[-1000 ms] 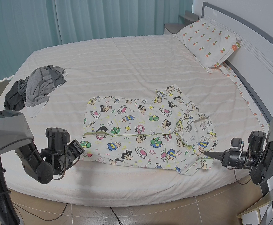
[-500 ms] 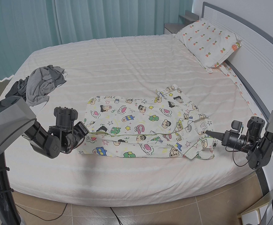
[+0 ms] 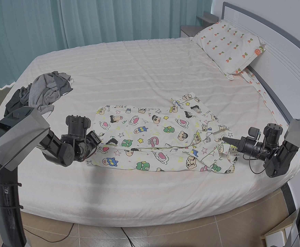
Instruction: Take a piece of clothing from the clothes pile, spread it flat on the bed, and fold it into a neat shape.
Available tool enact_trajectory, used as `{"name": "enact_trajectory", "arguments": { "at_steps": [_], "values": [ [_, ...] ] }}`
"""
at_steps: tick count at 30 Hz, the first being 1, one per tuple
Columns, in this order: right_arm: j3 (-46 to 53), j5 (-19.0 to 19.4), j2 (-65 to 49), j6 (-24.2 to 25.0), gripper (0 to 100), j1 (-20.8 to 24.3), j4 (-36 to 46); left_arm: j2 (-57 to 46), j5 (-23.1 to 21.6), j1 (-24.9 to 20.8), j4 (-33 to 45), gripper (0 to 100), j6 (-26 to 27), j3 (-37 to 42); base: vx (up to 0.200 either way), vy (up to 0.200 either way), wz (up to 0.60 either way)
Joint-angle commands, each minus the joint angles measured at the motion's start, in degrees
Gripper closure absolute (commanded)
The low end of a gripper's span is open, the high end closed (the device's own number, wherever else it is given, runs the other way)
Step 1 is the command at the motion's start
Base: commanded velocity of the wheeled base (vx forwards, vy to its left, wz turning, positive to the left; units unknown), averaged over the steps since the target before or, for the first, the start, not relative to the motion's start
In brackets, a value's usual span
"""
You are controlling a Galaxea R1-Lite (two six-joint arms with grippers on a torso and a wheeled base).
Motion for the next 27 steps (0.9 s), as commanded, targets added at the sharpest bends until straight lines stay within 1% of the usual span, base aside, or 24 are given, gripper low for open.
{"name": "enact_trajectory", "arguments": {
  "at_steps": [1,6,9,10,15,21,24,27],
  "values": [
    [-3.11,-0.03,1.11,0.06,100,0.19,1.37,1.37,-0.31,0.1,0.06,100,-0.11,-1.55,0.0,0.0,0.0],
    [-4.08,-0.39,1.37,0.06,100,0.37,1.81,1.55,-0.4,0.01,0.06,100,-0.11,-2.26,0.0,0.0,0.0],
    [-5.49,-1.0,2.16,0.14,100,0.37,1.81,1.9,-0.4,0.1,0.06,100,-1.43,-3.31,0.0,0.0,0.0],
    [-5.93,-1.09,2.25,0.14,100,0.37,1.81,1.9,-0.4,0.1,0.14,0,-1.96,-3.66,0.0,0.0,0.0],
    [-7.77,-1.27,3.39,0.5,100,0.45,1.9,2.69,-0.49,0.36,0.06,0,-2.57,-4.02,0.0,0.0,0.0],
    [-11.11,-3.02,4.45,3.22,100,0.54,1.9,2.87,-0.49,1.07,-0.03,0,-3.01,-3.84,0.0,0.0,0.0],
    [-12.34,-3.37,5.06,3.92,100,0.45,2.16,2.43,-0.49,2.21,-0.03,0,-4.77,-3.75,0.0,0.0,0.0],
    [-13.66,-3.37,5.5,4.01,100,0.37,3.48,1.9,-0.49,3.79,-0.03,0,-5.38,-3.58,0.0,0.0,0.0]
  ]
}}
